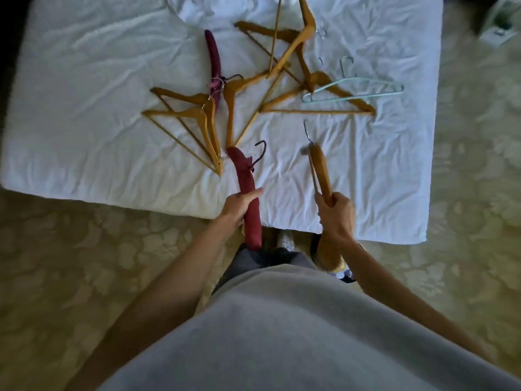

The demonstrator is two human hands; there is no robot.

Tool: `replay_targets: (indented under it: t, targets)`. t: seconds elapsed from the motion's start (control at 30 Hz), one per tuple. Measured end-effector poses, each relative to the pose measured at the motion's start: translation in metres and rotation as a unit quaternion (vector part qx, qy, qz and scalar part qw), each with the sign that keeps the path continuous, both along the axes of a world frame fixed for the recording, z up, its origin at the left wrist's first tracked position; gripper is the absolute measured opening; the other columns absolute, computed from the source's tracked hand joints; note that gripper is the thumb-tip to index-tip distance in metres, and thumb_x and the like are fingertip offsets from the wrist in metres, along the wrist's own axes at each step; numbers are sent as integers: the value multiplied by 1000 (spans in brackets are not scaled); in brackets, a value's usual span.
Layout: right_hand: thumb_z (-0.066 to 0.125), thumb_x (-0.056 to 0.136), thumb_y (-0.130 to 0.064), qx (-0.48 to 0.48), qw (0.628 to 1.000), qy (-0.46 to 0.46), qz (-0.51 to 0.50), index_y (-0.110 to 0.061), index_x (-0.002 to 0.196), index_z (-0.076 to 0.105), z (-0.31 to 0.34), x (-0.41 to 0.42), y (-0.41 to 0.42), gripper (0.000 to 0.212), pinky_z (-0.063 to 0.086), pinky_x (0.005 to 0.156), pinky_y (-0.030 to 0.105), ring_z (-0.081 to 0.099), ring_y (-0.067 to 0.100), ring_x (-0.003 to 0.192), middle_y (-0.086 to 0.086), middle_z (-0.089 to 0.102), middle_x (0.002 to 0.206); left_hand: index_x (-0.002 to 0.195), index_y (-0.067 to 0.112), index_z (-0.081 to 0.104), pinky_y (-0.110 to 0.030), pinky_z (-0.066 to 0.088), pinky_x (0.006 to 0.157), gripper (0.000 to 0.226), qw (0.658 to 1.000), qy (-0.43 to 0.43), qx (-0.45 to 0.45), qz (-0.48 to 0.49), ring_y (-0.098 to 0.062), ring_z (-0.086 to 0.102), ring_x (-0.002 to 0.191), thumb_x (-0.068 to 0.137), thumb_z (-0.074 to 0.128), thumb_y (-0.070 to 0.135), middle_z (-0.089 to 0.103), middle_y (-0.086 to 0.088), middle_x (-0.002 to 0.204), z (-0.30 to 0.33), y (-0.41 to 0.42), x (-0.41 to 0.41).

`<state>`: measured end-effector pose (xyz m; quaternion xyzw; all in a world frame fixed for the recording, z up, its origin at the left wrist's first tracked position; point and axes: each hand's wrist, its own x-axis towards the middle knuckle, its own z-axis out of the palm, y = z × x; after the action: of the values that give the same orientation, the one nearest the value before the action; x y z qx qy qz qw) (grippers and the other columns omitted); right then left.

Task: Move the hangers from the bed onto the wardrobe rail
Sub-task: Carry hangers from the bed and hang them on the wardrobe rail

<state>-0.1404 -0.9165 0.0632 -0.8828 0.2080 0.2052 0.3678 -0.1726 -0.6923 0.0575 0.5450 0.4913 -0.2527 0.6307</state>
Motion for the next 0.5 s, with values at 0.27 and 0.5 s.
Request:
replay_targets:
  t: [0.27,0.5]
  targets:
    - [68,86,-37,86,977,-50,190,-12,64,66,80,8,80,33,50,47,32,62,16,48,6,66,57,78,11,71,-29,48,57,35,993,-101,53,41,-14,58,55,78,81,45,67,-1,65,60,24,-36]
    - [70,86,-35,141,917,-68,367,-9,75,73,106,-15,216,29,53,54,29,68,21,58,8,72,69,89,12,72,-29,55,61,27,958,-104,108,243,-17,67,62,81,81,36,71,-3,70,78,91,-117]
